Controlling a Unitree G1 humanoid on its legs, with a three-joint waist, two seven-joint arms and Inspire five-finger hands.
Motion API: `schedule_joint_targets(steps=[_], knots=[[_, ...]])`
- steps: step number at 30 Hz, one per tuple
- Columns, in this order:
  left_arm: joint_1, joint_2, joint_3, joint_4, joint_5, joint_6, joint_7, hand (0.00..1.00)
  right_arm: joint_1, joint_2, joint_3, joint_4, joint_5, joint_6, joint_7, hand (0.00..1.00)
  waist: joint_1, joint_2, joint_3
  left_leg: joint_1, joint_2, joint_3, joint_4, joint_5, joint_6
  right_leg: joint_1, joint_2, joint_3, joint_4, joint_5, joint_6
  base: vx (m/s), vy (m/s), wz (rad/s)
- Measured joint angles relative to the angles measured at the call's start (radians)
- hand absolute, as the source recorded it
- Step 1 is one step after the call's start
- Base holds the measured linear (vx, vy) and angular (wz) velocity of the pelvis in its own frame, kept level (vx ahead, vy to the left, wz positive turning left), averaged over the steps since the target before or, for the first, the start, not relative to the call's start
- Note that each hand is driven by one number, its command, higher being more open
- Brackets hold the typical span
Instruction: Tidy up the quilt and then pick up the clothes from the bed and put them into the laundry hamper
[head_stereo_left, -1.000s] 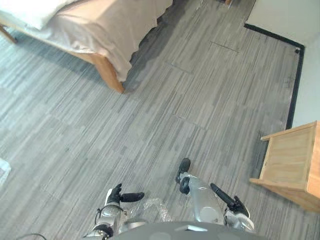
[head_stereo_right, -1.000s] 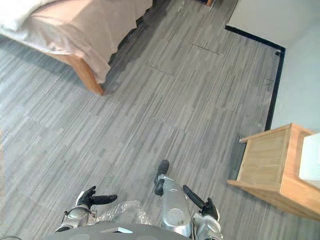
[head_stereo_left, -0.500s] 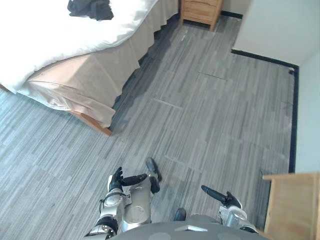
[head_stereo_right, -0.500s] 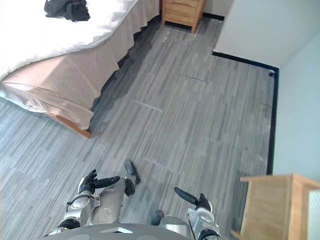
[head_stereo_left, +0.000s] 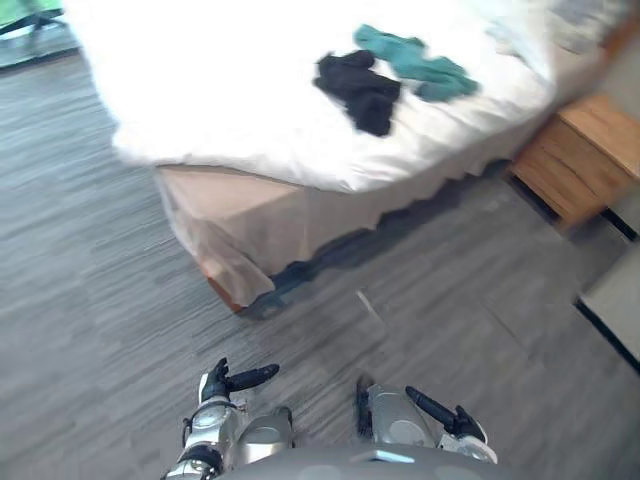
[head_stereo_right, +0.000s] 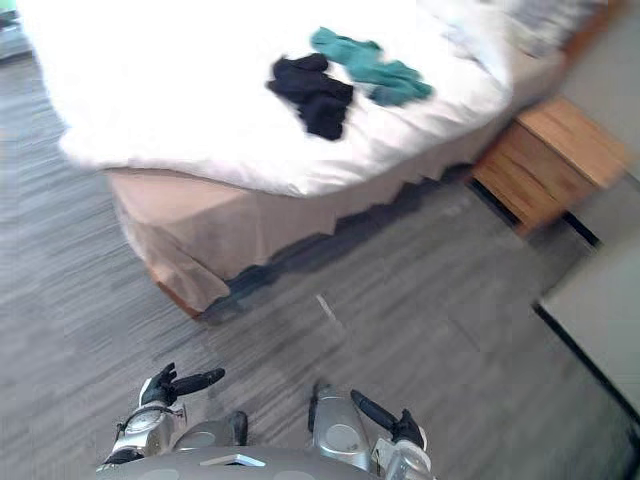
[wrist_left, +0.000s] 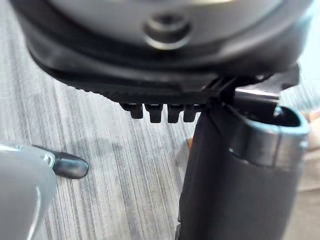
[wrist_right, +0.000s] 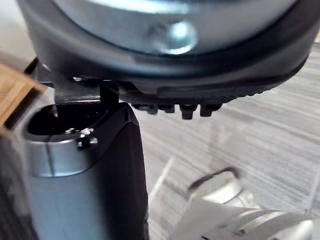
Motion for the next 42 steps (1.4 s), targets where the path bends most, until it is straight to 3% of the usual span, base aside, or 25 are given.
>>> schedule_joint_targets(steps=[1, 2, 3, 4, 5, 6, 7, 9, 11, 12, 13, 15, 16, 19, 21, 25, 27, 28, 33, 38, 40, 42], knots=[[0.026, -0.008, 0.066, -0.012, 0.004, 0.005, -0.003, 1.0, 0.016, 0.015, 0.003, -0.002, -0.002, -0.001, -0.002, 1.0, 0.008, -0.021, -0.014, 0.027, 0.001, -0.019, 0.019, -0.047, -0.03, -0.009, -0.024, -0.008, -0.026, 0.034, -0.004, 0.8, -0.803, 1.61], [0.048, -0.028, 0.115, -0.013, 0.012, 0.001, -0.003, 1.0, 0.023, 0.014, -0.005, -0.001, -0.005, 0.011, 0.002, 1.0, 0.013, -0.016, -0.036, 0.057, 0.029, -0.021, 0.065, -0.103, -0.076, 0.003, -0.023, -0.03, 0.073, 0.173, -0.009, 0.87, -0.857, 1.75], [0.053, -0.072, 0.132, -0.013, 0.012, 0.0, -0.01, 1.0, 0.02, -0.023, -0.004, -0.006, -0.011, 0.013, 0.002, 1.0, 0.008, 0.045, -0.043, 0.04, 0.095, 0.045, 0.146, -0.106, -0.086, 0.05, 0.007, -0.11, 0.093, 0.122, -0.049, 0.73, -0.716, 1.49], [0.054, -0.083, 0.134, -0.014, 0.011, 0.0, -0.015, 1.0, 0.021, -0.035, 0.0, -0.009, -0.014, 0.015, 0.003, 1.0, 0.008, 0.066, -0.045, 0.014, 0.119, 0.075, 0.203, -0.106, -0.099, 0.074, 0.018, -0.137, 0.082, 0.115, -0.058, 0.53, -0.513, 1.25], [0.048, -0.089, 0.142, -0.014, 0.01, 0.0, -0.029, 1.0, 0.023, -0.049, 0.004, -0.021, -0.032, 0.017, 0.004, 1.0, 0.004, 0.094, -0.042, -0.064, 0.167, 0.147, 0.353, -0.093, -0.15, 0.129, 0.032, -0.191, 0.052, 0.1, -0.078, 0.38, -0.382, 1.14], [0.048, -0.091, 0.14, -0.015, -0.014, -0.004, -0.032, 1.0, 0.022, -0.059, 0.016, -0.026, -0.045, 0.018, 0.001, 1.0, 0.006, 0.102, -0.04, -0.115, 0.215, 0.247, 0.465, -0.092, -0.167, 0.199, 0.037, -0.243, 0.005, 0.097, -0.084, 0.38, -0.362, 1.12], [0.048, -0.089, 0.137, -0.015, -0.032, -0.004, -0.032, 1.0, 0.022, -0.061, 0.025, -0.021, -0.045, 0.021, -0.001, 1.0, 0.008, 0.1, -0.04, -0.127, 0.227, 0.299, 0.486, -0.096, -0.171, 0.235, 0.038, -0.264, -0.022, 0.099, -0.087, 0.34, -0.331, 0.82], [0.051, -0.077, 0.1, -0.017, -0.073, -0.01, -0.032, 1.0, 0.015, -0.063, 0.048, -0.013, -0.045, 0.02, -0.001, 1.0, 0.016, 0.092, -0.041, -0.151, 0.222, 0.418, 0.43, -0.099, -0.166, 0.308, 0.033, -0.305, -0.089, 0.101, -0.089, 0.28, -0.257, 0.5], [0.053, -0.069, 0.082, -0.015, -0.1, -0.021, -0.033, 1.0, -0.018, -0.061, 0.061, -0.013, -0.044, 0.02, -0.001, 1.0, 0.017, 0.09, -0.041, -0.165, 0.189, 0.42, 0.274, -0.089, -0.158, 0.324, 0.032, -0.31, -0.114, 0.101, -0.089, 0.2, -0.071, 0.09], [0.053, -0.068, 0.082, -0.011, -0.107, -0.021, -0.035, 1.0, -0.031, -0.057, 0.06, -0.01, -0.045, 0.02, 0.002, 1.0, 0.015, 0.09, -0.041, -0.162, 0.165, 0.404, 0.141, -0.029, -0.146, 0.327, 0.03, -0.307, -0.117, 0.101, -0.088, 0.18, 0.048, -0.21], [0.054, -0.066, 0.084, -0.005, -0.124, -0.021, -0.035, 1.0, -0.036, -0.041, 0.052, -0.003, -0.044, 0.021, 0.004, 1.0, 0.017, 0.08, -0.041, -0.122, 0.138, 0.388, 0.067, 0.075, -0.147, 0.34, 0.024, -0.3, -0.126, 0.103, -0.083, 0.19, 0.073, -0.19], [0.059, -0.047, 0.084, 0.01, -0.144, -0.023, -0.038, 1.0, -0.036, -0.011, 0.018, -0.002, -0.041, 0.027, 0.006, 1.0, 0.01, 0.05, -0.058, -0.071, 0.104, 0.398, -0.008, 0.106, -0.138, 0.37, 0.012, -0.3, -0.163, 0.114, -0.067, 0.18, 0.092, -0.04], [0.06, -0.033, 0.089, 0.01, -0.152, -0.022, -0.038, 1.0, -0.035, 0.008, 0.007, 0.002, -0.045, 0.031, 0.006, 1.0, 0.012, 0.022, -0.06, -0.055, 0.095, 0.407, -0.016, 0.106, -0.138, 0.385, 0.003, -0.297, -0.175, 0.115, -0.064, 0.14, 0.094, 0.01], [0.074, -0.007, 0.113, 0.027, -0.194, -0.021, -0.036, 1.0, -0.033, 0.051, -0.032, 0.023, -0.045, 0.038, 0.004, 1.0, 0.012, -0.016, -0.08, -0.013, 0.085, 0.415, -0.031, 0.106, -0.138, 0.42, -0.008, -0.295, -0.183, 0.118, -0.061, 0.12, 0.083, -0.03], [0.08, -0.003, 0.148, 0.029, -0.252, -0.021, -0.033, 1.0, -0.033, 0.055, -0.037, 0.03, -0.045, 0.038, 0.004, 1.0, 0.01, -0.021, -0.086, 0.025, 0.085, 0.423, -0.055, 0.106, -0.138, 0.443, -0.006, -0.294, -0.184, 0.117, -0.061, 0.06, 0.027, -0.08], [0.066, -0.018, 0.217, 0.007, -0.527, -0.025, -0.017, 1.0, -0.034, 0.054, -0.053, 0.03, -0.045, 0.037, 0.003, 1.0, 0.004, -0.012, -0.088, 0.045, 0.085, 0.43, -0.082, 0.106, -0.138, 0.444, -0.002, -0.289, -0.188, 0.118, -0.061, 0.0, -0.004, -0.08], [0.081, -0.031, 0.27, -0.136, -0.782, -0.037, 0.022, 1.0, -0.034, 0.051, -0.057, 0.026, -0.045, 0.04, -0.006, 1.0, -0.001, -0.007, -0.087, 0.043, 0.085, 0.432, -0.09, 0.106, -0.138, 0.444, 0.0, -0.285, -0.202, 0.122, -0.054, -0.03, -0.028, -0.1], [0.084, -0.032, 0.273, -0.161, -0.804, -0.043, 0.028, 1.0, -0.034, 0.05, -0.056, 0.025, -0.045, 0.04, -0.006, 1.0, -0.001, -0.007, -0.087, 0.043, 0.085, 0.432, -0.09, 0.106, -0.138, 0.443, 0.001, -0.285, -0.203, 0.122, -0.054, -0.06, -0.03, -0.03], [0.101, -0.035, 0.282, -0.59, -1.012, -0.215, 0.093, 1.0, -0.003, 0.041, -0.002, -0.024, -0.046, 0.04, -0.012, 1.0, -0.004, 0.006, -0.105, 0.049, 0.068, 0.42, -0.166, 0.154, -0.132, 0.427, -0.002, -0.294, -0.217, 0.126, -0.047, -0.08, -0.025, 0.03], [0.101, -0.03, 0.277, -0.835, -0.97, -0.282, 0.164, 1.0, 0.012, 0.037, 0.033, -0.05, -0.043, 0.036, -0.009, 1.0, -0.009, 0.007, -0.107, 0.06, 0.055, 0.414, -0.188, 0.171, -0.126, 0.425, -0.005, -0.294, -0.216, 0.128, -0.043, -0.1, -0.007, 0.02], [0.101, -0.005, 0.245, -0.903, -0.806, -0.274, 0.211, 1.0, 0.024, 0.035, 0.047, -0.059, -0.038, 0.03, -0.003, 1.0, -0.008, 0.007, -0.109, 0.06, 0.053, 0.412, -0.188, 0.172, -0.126, 0.427, -0.003, -0.294, -0.216, 0.128, -0.043, -0.04, -0.005, 0.02], [0.112, 0.08, 0.157, -1.009, -0.492, -0.226, 0.237, 1.0, 0.045, 0.031, 0.056, -0.061, -0.035, 0.012, 0.008, 1.0, -0.005, -0.005, -0.116, 0.054, 0.053, 0.407, -0.188, 0.173, -0.126, 0.423, -0.001, -0.294, -0.217, 0.128, -0.043, -0.02, -0.006, 0.07]])
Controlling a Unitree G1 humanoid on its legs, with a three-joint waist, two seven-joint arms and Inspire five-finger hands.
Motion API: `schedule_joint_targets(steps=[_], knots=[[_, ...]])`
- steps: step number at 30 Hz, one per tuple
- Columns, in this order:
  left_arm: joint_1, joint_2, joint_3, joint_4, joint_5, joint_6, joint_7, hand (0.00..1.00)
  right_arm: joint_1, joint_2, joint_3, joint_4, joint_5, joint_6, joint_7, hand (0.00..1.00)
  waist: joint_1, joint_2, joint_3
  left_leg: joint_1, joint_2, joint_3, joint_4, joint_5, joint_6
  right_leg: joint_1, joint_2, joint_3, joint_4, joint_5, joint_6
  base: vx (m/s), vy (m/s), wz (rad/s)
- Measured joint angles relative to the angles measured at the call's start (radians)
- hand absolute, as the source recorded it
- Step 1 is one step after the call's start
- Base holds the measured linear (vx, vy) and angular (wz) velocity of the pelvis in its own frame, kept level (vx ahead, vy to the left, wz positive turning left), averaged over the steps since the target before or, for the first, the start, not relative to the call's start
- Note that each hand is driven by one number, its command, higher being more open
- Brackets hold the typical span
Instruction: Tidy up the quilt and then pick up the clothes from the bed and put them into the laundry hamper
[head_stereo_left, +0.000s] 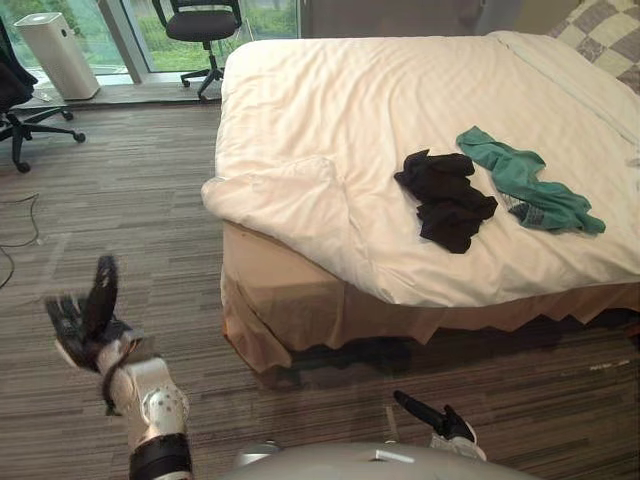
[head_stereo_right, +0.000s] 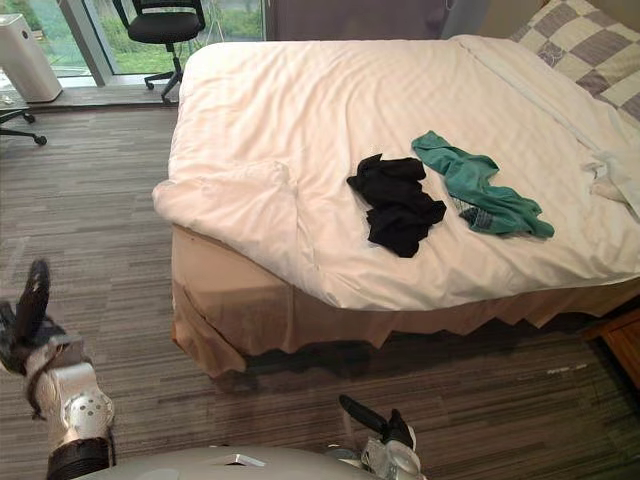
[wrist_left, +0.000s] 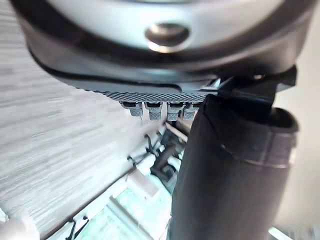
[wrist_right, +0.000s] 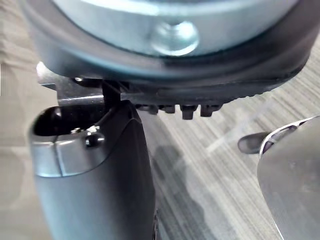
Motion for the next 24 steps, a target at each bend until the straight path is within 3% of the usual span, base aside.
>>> schedule_joint_targets(steps=[1, 5, 7, 11, 12, 16, 24], knots=[[0.001, 0.042, -0.048, -0.057, 0.172, 0.021, -0.001, 1.0, 0.009, -0.003, 0.0, 0.001, -0.001, -0.003, 0.01, 1.0, 0.001, -0.005, -0.006, -0.008, -0.001, -0.001, 0.0, 0.0, 0.0, -0.009, 0.0, 0.001, 0.0, 0.0, 0.0, 0.0, 0.0, 0.0], [-0.037, 0.134, -0.148, -0.132, 0.464, 0.043, -0.031, 1.0, 0.037, -0.02, 0.0, 0.002, -0.001, 0.0, 0.033, 1.0, -0.011, 0.003, -0.014, -0.016, -0.007, 0.014, 0.003, -0.003, 0.001, -0.025, -0.003, 0.016, -0.004, 0.002, 0.001, 0.02, 0.017, -0.11], [-0.131, 0.19, -0.186, -0.1, 0.61, 0.091, -0.034, 1.0, 0.057, -0.031, 0.003, 0.003, -0.002, 0.001, 0.039, 1.0, -0.029, 0.008, -0.02, -0.037, -0.007, 0.024, 0.004, -0.004, 0.001, -0.046, 0.0, 0.029, -0.019, 0.015, 0.001, 0.02, 0.007, -0.13], [-0.261, 0.262, -0.214, -0.069, 0.722, 0.138, -0.034, 1.0, 0.057, -0.041, 0.005, -0.003, -0.003, 0.0, 0.047, 1.0, -0.042, 0.022, -0.014, -0.103, -0.001, 0.051, 0.01, 0.002, 0.004, -0.121, 0.007, 0.064, -0.02, 0.039, -0.006, 0.0, -0.008, -0.23], [-0.403, 0.335, -0.271, -0.024, 0.802, 0.168, -0.027, 1.0, 0.057, -0.037, 0.007, -0.022, -0.003, 0.0, 0.047, 1.0, -0.049, 0.015, 0.01, -0.172, 0.006, 0.049, 0.049, 0.001, 0.006, -0.175, 0.008, 0.073, -0.02, 0.062, -0.017, -0.05, -0.032, -0.06], [-0.628, 0.449, -0.344, 0.026, 0.951, 0.203, -0.006, 1.0, 0.057, -0.027, 0.047, -0.108, -0.003, -0.016, 0.034, 1.0, -0.078, 0.002, 0.078, -0.28, 0.019, 0.054, 0.097, -0.005, 0.014, -0.276, 0.015, 0.1, -0.018, 0.106, -0.032, -0.07, -0.023, -0.13], [-0.912, 0.599, -0.448, 0.252, 1.026, 0.291, 0.004, 1.0, 0.081, -0.02, 0.113, -0.263, 0.027, -0.048, 0.025, 1.0, -0.098, -0.009, 0.177, -0.425, 0.024, 0.072, 0.159, -0.007, 0.022, -0.412, 0.013, 0.139, -0.02, 0.147, -0.037, -0.09, -0.017, -0.11]])
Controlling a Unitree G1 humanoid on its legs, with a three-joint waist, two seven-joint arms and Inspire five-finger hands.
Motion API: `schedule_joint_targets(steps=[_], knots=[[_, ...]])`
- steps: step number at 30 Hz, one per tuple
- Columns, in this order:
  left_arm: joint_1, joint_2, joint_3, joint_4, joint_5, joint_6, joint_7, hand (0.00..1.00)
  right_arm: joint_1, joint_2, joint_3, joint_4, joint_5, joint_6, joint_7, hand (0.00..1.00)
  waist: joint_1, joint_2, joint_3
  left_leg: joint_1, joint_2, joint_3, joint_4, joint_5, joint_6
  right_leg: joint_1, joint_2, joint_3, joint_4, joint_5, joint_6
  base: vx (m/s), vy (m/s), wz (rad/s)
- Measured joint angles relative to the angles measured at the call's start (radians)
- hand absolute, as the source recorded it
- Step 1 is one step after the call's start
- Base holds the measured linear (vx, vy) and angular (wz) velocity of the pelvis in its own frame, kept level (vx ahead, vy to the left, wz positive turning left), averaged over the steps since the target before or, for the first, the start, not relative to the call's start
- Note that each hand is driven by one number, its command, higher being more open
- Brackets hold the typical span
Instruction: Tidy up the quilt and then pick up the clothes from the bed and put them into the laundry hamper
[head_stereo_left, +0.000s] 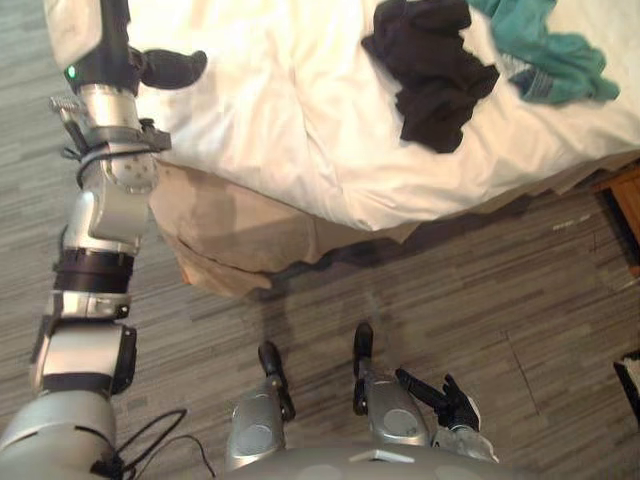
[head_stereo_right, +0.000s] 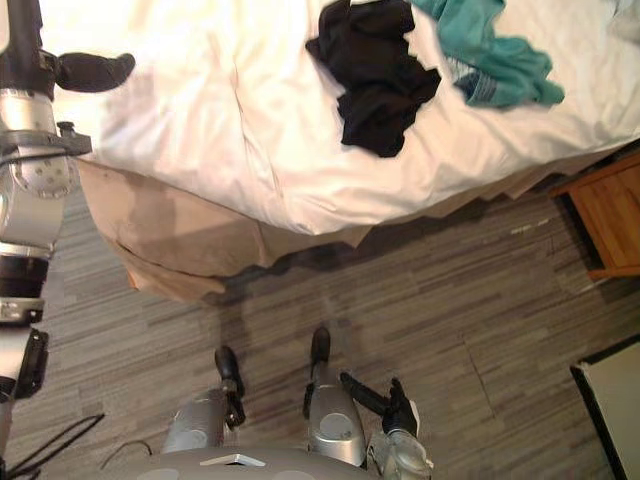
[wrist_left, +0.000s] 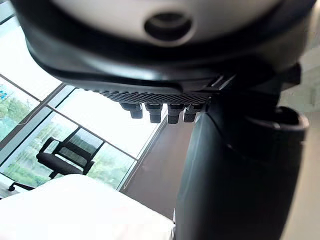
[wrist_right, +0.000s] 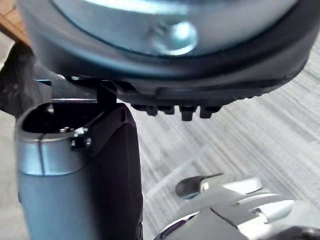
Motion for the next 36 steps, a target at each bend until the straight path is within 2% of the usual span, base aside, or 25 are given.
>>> schedule_joint_targets(steps=[3, 6, 7, 10, 14, 18, 21, 24, 25, 26, 27, 28, 29, 30, 31, 34, 36], knots=[[-0.091, 0.036, -0.089, 0.114, 0.0, 0.008, -0.021, 1.0, 0.005, 0.0, 0.024, -0.041, 0.007, -0.011, -0.003, 1.0, -0.003, -0.003, 0.029, -0.023, 0.001, 0.009, 0.008, 0.002, 0.003, -0.027, 0.0, 0.015, 0.0, 0.014, -0.002, -0.07, -0.012, -0.12], [-0.187, 0.063, -0.191, 0.215, 0.001, 0.006, -0.1, 1.0, 0.018, 0.001, 0.053, -0.106, 0.008, -0.013, -0.011, 1.0, -0.011, -0.005, 0.065, -0.046, 0.002, 0.011, 0.016, 0.005, 0.009, -0.05, -0.002, 0.02, 0.0, 0.034, -0.004, -0.07, -0.009, -0.03], [-0.224, 0.063, -0.238, 0.257, 0.0, 0.0, -0.134, 0.0, 0.031, 0.005, 0.057, -0.136, 0.009, -0.013, -0.01, 1.0, -0.013, -0.006, 0.067, -0.064, 0.005, 0.011, 0.019, 0.007, 0.012, -0.066, -0.005, 0.022, 0.001, 0.038, -0.004, -0.06, -0.011, 0.01], [-0.322, 0.065, -0.335, 0.345, -0.003, -0.014, -0.201, 0.0, 0.05, 0.001, 0.081, -0.217, 0.01, -0.011, -0.005, 1.0, -0.013, -0.006, 0.094, -0.107, 0.008, 0.016, 0.033, 0.011, 0.018, -0.108, -0.01, 0.034, 0.001, 0.063, -0.004, -0.08, 0.009, -0.04], [-0.361, 0.064, -0.355, 0.352, -0.004, -0.028, -0.217, 0.0, 0.097, -0.002, 0.106, -0.311, 0.021, -0.02, 0.006, 1.0, -0.003, -0.008, 0.105, -0.138, 0.012, 0.038, 0.038, 0.014, 0.022, -0.148, -0.011, 0.047, 0.001, 0.079, 0.0, -0.06, 0.007, -0.14], [-0.39, 0.069, -0.387, 0.341, -0.015, -0.029, -0.268, 0.0, 0.105, -0.003, 0.106, -0.285, 0.02, -0.039, 0.003, 1.0, 0.011, -0.008, 0.104, -0.138, 0.02, 0.053, 0.052, 0.014, 0.022, -0.152, -0.01, 0.067, 0.003, 0.099, 0.025, -0.03, 0.009, -0.08], [-0.359, 0.079, -0.483, 0.265, -0.048, -0.034, -0.333, 0.0, 0.103, -0.005, 0.094, -0.225, 0.02, -0.032, 0.001, 1.0, 0.034, -0.006, 0.103, -0.098, 0.021, 0.058, 0.059, 0.008, 0.026, -0.113, -0.012, 0.067, 0.005, 0.103, 0.027, -0.01, 0.013, -0.04], [-0.21, 0.122, -0.514, 0.119, -0.049, -0.079, -0.383, 0.0, 0.096, -0.016, 0.081, -0.187, 0.019, -0.031, 0.002, 1.0, 0.034, 0.014, 0.089, -0.038, 0.023, 0.053, 0.062, -0.004, 0.027, -0.048, -0.012, 0.058, 0.006, 0.102, 0.027, 0.0, 0.025, 0.04], [-0.088, 0.149, -0.508, 0.038, -0.079, -0.12, -0.411, 0.0, 0.092, -0.032, 0.075, -0.153, 0.007, -0.03, 0.006, 1.0, 0.034, 0.035, 0.073, -0.005, 0.022, 0.044, 0.057, -0.014, 0.026, -0.008, -0.012, 0.036, 0.001, 0.101, 0.027, 0.0, 0.037, 0.09], [-0.035, 0.159, -0.502, 0.011, -0.093, -0.134, -0.422, 0.0, 0.09, -0.038, 0.069, -0.138, 0.007, -0.03, 0.008, 1.0, 0.034, 0.044, 0.066, 0.01, 0.022, 0.042, 0.051, -0.017, 0.025, 0.007, -0.011, 0.028, -0.001, 0.101, 0.027, 0.01, 0.035, 0.12], [0.094, 0.177, -0.475, -0.043, -0.109, -0.156, -0.446, 0.0, 0.088, -0.049, 0.066, -0.109, 0.003, -0.027, 0.013, 1.0, 0.035, 0.059, 0.039, 0.037, 0.017, 0.039, 0.042, -0.019, 0.025, 0.035, -0.013, 0.019, -0.006, 0.095, 0.027, 0.02, 0.022, 0.09], [0.169, 0.186, -0.452, -0.068, -0.129, -0.162, -0.457, 0.0, 0.086, -0.053, 0.066, -0.093, 0.0, -0.024, 0.014, 1.0, 0.034, 0.063, 0.022, 0.053, 0.013, 0.037, 0.037, -0.02, 0.024, 0.053, -0.014, 0.014, -0.012, 0.089, 0.029, 0.06, 0.031, 0.09], [0.362, 0.198, -0.355, -0.118, -0.167, -0.175, -0.482, 0.0, 0.072, -0.06, 0.056, -0.041, -0.024, -0.013, 0.023, 1.0, 0.035, 0.066, -0.011, 0.088, 0.006, 0.037, 0.026, -0.022, 0.02, 0.088, -0.018, 0.009, -0.017, 0.066, 0.026, 0.07, 0.015, 0.04], [0.438, 0.2, -0.311, -0.136, -0.176, -0.175, -0.488, 0.0, 0.067, -0.062, 0.049, -0.024, -0.036, -0.011, 0.029, 1.0, 0.037, 0.064, -0.018, 0.106, 0.003, 0.037, 0.025, -0.019, 0.018, 0.104, -0.019, 0.006, -0.016, 0.055, 0.025, 0.09, -0.009, 0.02], [0.649, 0.2, -0.19, -0.17, -0.211, -0.175, -0.495, 1.0, 0.056, -0.076, 0.049, 0.016, -0.064, -0.001, 0.04, 1.0, 0.041, 0.059, -0.046, 0.146, -0.005, 0.036, 0.015, -0.02, 0.015, 0.142, -0.025, 0.004, -0.016, 0.018, 0.028, 0.05, -0.029, 0.01], [0.901, 0.153, -0.037, -0.164, -0.269, -0.176, -0.494, 1.0, 0.032, -0.108, 0.049, 0.088, -0.134, 0.017, 0.062, 1.0, 0.06, 0.065, -0.097, 0.191, -0.005, 0.022, 0.003, -0.024, 0.007, 0.191, -0.023, -0.019, -0.016, -0.014, 0.029, 0.04, -0.047, 0.11], [0.944, 0.093, 0.015, -0.117, -0.316, -0.203, -0.491, 1.0, 0.027, -0.129, 0.053, 0.125, -0.173, 0.028, 0.08, 1.0, 0.073, 0.064, -0.133, 0.219, -0.007, 0.005, -0.018, -0.021, 0.003, 0.221, -0.021, -0.039, -0.015, -0.029, 0.029, 0.04, -0.031, 0.24]])
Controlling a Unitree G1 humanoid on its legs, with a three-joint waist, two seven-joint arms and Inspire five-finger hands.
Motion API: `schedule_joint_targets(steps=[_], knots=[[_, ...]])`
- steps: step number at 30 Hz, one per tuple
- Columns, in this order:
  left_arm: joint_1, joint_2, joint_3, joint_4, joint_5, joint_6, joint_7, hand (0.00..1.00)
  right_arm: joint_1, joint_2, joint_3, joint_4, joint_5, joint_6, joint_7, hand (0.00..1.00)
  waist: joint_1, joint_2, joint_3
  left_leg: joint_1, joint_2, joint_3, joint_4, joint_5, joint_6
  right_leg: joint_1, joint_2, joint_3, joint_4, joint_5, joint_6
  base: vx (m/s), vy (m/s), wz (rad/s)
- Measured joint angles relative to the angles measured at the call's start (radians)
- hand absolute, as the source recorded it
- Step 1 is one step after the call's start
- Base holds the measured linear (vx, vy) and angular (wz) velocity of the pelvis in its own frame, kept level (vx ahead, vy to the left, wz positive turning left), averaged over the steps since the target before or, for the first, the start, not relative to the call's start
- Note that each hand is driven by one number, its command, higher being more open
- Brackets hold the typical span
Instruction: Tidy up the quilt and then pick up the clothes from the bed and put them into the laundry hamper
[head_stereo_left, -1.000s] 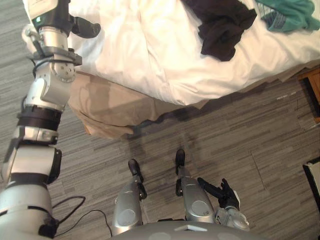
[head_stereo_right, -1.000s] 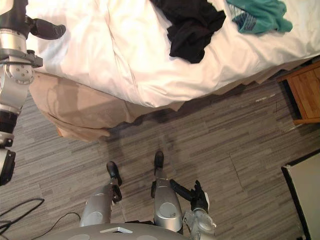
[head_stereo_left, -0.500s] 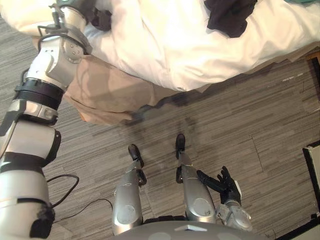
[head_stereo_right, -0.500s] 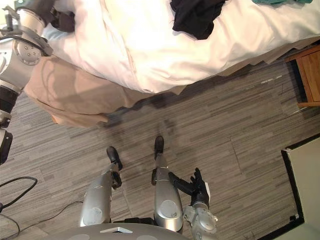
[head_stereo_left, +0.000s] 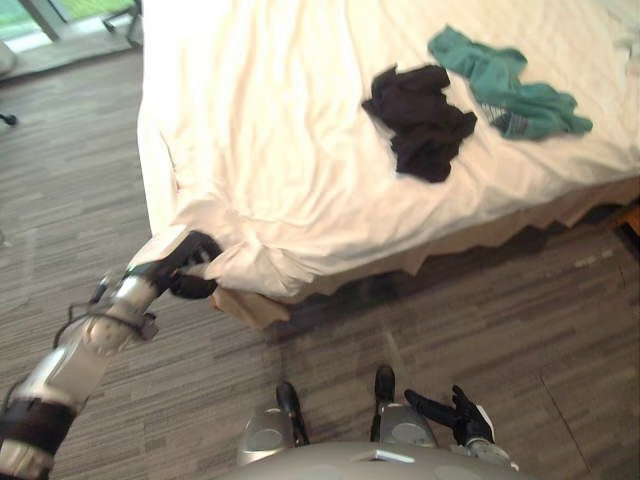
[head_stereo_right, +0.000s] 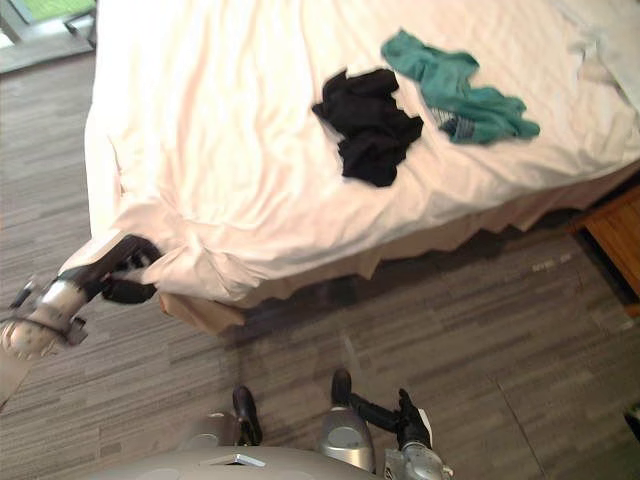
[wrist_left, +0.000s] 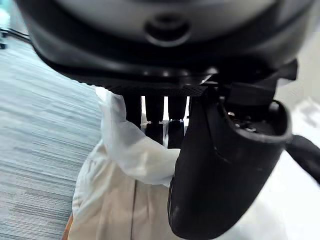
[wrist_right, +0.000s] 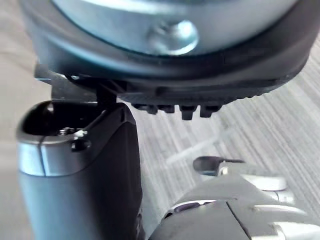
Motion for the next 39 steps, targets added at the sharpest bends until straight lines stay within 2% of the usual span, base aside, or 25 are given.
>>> schedule_joint_targets(steps=[2, 3, 5, 7, 11, 13, 16, 19, 22, 26, 30, 33, 39], knots=[[0.015, -0.08, 0.027, 0.126, -0.002, -0.059, 0.0, 1.0, -0.015, -0.004, 0.032, 0.046, -0.026, 0.006, 0.012, 1.0, 0.003, -0.016, -0.038, 0.048, 0.0, -0.006, -0.029, 0.004, -0.007, 0.041, 0.004, -0.01, 0.002, -0.019, 0.001, 0.04, -0.013, 0.1], [0.015, -0.104, 0.033, 0.162, -0.001, -0.066, 0.0, 1.0, -0.016, -0.004, 0.039, 0.052, -0.026, 0.007, 0.014, 1.0, 0.002, -0.02, -0.044, 0.057, 0.0, -0.004, -0.035, 0.003, -0.008, 0.047, 0.004, -0.011, 0.004, -0.025, 0.003, 0.04, -0.009, -0.04], [0.009, -0.213, 0.098, 0.29, 0.063, -0.078, 0.014, 1.0, -0.036, -0.001, 0.059, 0.076, -0.025, 0.006, 0.017, 1.0, -0.013, -0.027, -0.049, 0.08, -0.002, -0.004, -0.049, 0.002, -0.011, 0.06, 0.003, -0.013, 0.011, -0.039, 0.008, 0.04, 0.001, -0.03], [-0.055, -0.35, 0.201, 0.461, 0.186, -0.079, 0.066, 1.0, -0.084, 0.012, 0.056, 0.143, -0.025, 0.023, -0.008, 1.0, -0.015, -0.039, -0.051, 0.094, -0.008, -0.011, -0.063, 0.004, -0.011, 0.064, -0.001, -0.022, 0.028, -0.055, 0.017, 0.07, 0.017, 0.07], [-0.089, -0.439, 0.349, 0.521, 0.275, -0.077, 0.091, 1.0, -0.123, 0.039, 0.049, 0.179, -0.025, 0.049, -0.033, 1.0, -0.009, -0.045, -0.05, 0.111, -0.011, -0.035, -0.064, 0.004, -0.011, 0.088, -0.008, -0.066, 0.039, -0.063, 0.026, 0.12, 0.017, 0.19], [-0.09, -0.493, 0.459, 0.538, 0.275, -0.039, 0.09, 1.0, -0.121, 0.047, 0.024, 0.181, -0.025, 0.051, -0.029, 1.0, -0.007, -0.039, -0.052, 0.136, -0.011, -0.035, -0.065, 0.0, -0.015, 0.106, -0.011, -0.068, 0.051, -0.071, 0.031, 0.12, 0.024, -0.02], [-0.103, -0.554, 0.565, 0.577, 0.273, -0.006, 0.09, 1.0, -0.113, 0.058, -0.037, 0.18, -0.019, 0.054, -0.041, 1.0, -0.005, -0.034, -0.055, 0.161, -0.002, -0.025, -0.072, -0.012, -0.022, 0.11, -0.006, -0.069, 0.078, -0.088, 0.026, 0.07, 0.009, -0.07], [-0.133, -0.618, 0.622, 0.597, 0.243, 0.049, 0.114, 1.0, -0.108, 0.069, -0.115, 0.176, 0.027, 0.069, -0.063, 1.0, -0.003, -0.031, -0.059, 0.166, 0.002, -0.018, -0.072, -0.022, -0.024, 0.11, -0.002, -0.069, 0.078, -0.09, 0.024, 0.04, -0.005, -0.06], [-0.141, -0.676, 0.614, 0.6, 0.181, 0.076, 0.159, 1.0, -0.083, 0.08, -0.2, 0.134, 0.104, 0.07, -0.093, 1.0, -0.003, -0.014, -0.068, 0.167, 0.003, -0.016, -0.072, -0.033, -0.023, 0.11, -0.002, -0.069, 0.078, -0.091, 0.023, 0.0, 0.0, 0.0], [-0.137, -0.705, 0.597, 0.613, 0.066, 0.077, 0.186, 1.0, -0.069, 0.081, -0.276, 0.093, 0.186, 0.069, -0.123, 1.0, -0.003, -0.007, -0.075, 0.185, 0.002, -0.016, -0.072, -0.037, -0.022, 0.13, -0.003, -0.074, 0.077, -0.091, 0.022, 0.0, 0.0, 0.0], [-0.108, -0.707, 0.574, 0.615, -0.041, 0.072, 0.159, 1.0, -0.072, 0.082, -0.338, 0.055, 0.236, 0.065, -0.137, 1.0, 0.001, -0.004, -0.083, 0.198, 0.001, -0.015, -0.072, -0.051, -0.019, 0.141, -0.004, -0.086, 0.077, -0.097, 0.019, -0.04, -0.014, -0.02], [-0.107, -0.705, 0.565, 0.614, -0.032, 0.069, 0.124, 1.0, -0.07, 0.083, -0.347, 0.054, 0.26, 0.066, -0.135, 1.0, 0.013, -0.004, -0.09, 0.199, 0.0, -0.01, -0.072, -0.052, -0.019, 0.14, -0.005, -0.086, 0.078, -0.098, 0.02, -0.05, -0.02, -0.03], [-0.107, -0.682, 0.581, 0.614, 0.082, 0.067, 0.107, 1.0, -0.072, 0.089, -0.394, 0.054, 0.264, 0.07, -0.125, 1.0, 0.013, 0.002, -0.093, 0.2, -0.01, -0.02, -0.08, -0.055, -0.019, 0.137, -0.017, -0.098, 0.097, -0.139, 0.034, -0.03, -0.035, 0.02]])
